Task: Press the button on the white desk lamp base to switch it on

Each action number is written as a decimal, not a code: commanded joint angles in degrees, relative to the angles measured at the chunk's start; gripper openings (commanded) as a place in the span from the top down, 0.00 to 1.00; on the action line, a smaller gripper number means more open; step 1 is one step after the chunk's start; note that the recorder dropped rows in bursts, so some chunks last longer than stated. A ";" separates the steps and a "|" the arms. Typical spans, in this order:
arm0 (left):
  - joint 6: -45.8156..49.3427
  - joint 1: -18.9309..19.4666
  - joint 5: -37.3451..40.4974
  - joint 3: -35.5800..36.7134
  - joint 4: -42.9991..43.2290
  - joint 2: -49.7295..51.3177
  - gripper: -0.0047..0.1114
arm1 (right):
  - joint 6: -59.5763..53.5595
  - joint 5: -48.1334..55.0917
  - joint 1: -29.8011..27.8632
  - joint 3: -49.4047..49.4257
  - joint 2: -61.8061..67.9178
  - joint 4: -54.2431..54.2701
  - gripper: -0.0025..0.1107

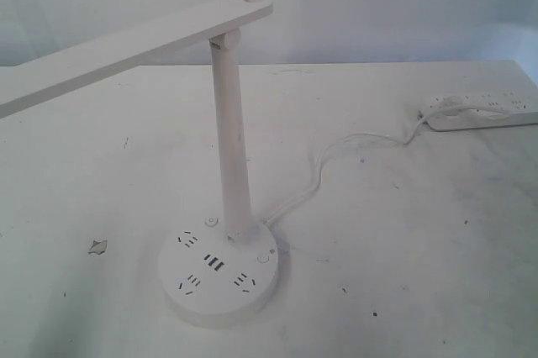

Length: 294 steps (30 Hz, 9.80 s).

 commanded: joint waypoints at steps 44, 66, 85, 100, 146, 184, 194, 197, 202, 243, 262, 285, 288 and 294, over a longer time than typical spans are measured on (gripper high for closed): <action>-0.06 0.11 -0.10 0.19 -0.23 -0.25 0.96 | 108.71 -81.23 11.74 -32.27 46.07 -90.16 0.98; -0.06 0.11 -0.10 0.19 -0.23 -0.25 0.96 | 80.55 -45.88 39.80 -15.63 69.66 -54.03 0.98; -0.06 0.11 -0.10 0.19 -0.23 -0.25 0.96 | 63.91 -18.48 48.46 -38.86 93.23 -43.47 0.98; -0.06 0.11 -0.10 0.19 -0.23 -0.25 0.96 | 62.83 -10.96 48.46 -42.23 95.34 -43.47 0.98; -0.06 0.11 -0.10 0.19 -0.23 -0.25 0.96 | 62.98 -11.71 48.57 -45.29 89.60 -43.48 0.98; -0.06 0.09 0.28 0.19 -0.23 -0.25 0.96 | 51.41 -7.93 46.70 -15.97 -0.01 -43.67 0.98; -0.06 0.09 0.28 0.19 -0.23 -0.25 0.96 | 63.40 7.89 45.60 -11.93 -0.18 -43.67 0.98; -0.06 0.09 0.28 0.19 -0.23 -0.25 0.96 | 70.50 4.84 45.60 -6.68 -0.18 -43.67 0.98; -0.06 0.09 0.28 0.19 -0.23 -0.25 0.96 | 74.84 -3.93 45.60 -0.02 -0.18 -44.47 0.98; -0.06 0.09 0.28 0.19 -0.23 -0.25 0.96 | 75.15 6.55 45.60 -0.02 -0.18 -48.43 0.98; -0.06 0.09 0.40 0.19 -0.23 -0.25 0.96 | 75.15 6.82 6.71 -0.02 -0.18 -48.43 0.98; -0.06 0.09 0.40 0.19 -0.23 -0.25 0.96 | 74.31 8.33 5.24 -0.02 -0.18 -48.43 0.98; -0.06 0.09 0.40 0.19 -0.23 -0.25 0.96 | 69.84 13.53 5.24 -0.02 -0.18 -48.43 0.98; -0.06 0.09 0.40 0.19 -0.23 -0.25 0.96 | 55.04 15.57 5.24 -0.02 -0.18 -41.77 0.98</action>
